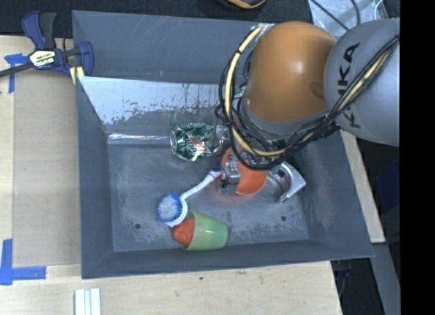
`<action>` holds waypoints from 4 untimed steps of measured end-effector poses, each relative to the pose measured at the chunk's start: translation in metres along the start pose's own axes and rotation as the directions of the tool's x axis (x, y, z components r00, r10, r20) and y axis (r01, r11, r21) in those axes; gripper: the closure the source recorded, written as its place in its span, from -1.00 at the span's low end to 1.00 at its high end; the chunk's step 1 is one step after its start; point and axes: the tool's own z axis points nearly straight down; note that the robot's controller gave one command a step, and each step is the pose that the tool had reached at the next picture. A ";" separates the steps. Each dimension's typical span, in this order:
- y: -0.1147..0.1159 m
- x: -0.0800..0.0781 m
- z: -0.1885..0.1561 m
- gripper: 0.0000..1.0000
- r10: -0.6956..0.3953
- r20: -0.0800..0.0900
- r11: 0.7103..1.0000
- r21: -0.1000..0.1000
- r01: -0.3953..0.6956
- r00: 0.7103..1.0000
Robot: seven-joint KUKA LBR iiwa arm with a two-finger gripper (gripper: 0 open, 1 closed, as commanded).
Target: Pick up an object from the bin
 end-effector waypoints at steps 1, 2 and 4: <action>0.000 -0.001 -0.005 -1.00 0.002 0.009 1.000 -0.001 -0.002 1.000; 0.023 -0.024 0.096 -1.00 -0.271 0.006 0.962 0.001 0.271 0.962; 0.043 -0.025 0.093 -1.00 -0.545 0.007 0.839 0.002 0.545 0.839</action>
Offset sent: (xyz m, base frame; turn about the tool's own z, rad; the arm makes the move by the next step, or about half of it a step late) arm 0.0341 0.0368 -0.1548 -0.4300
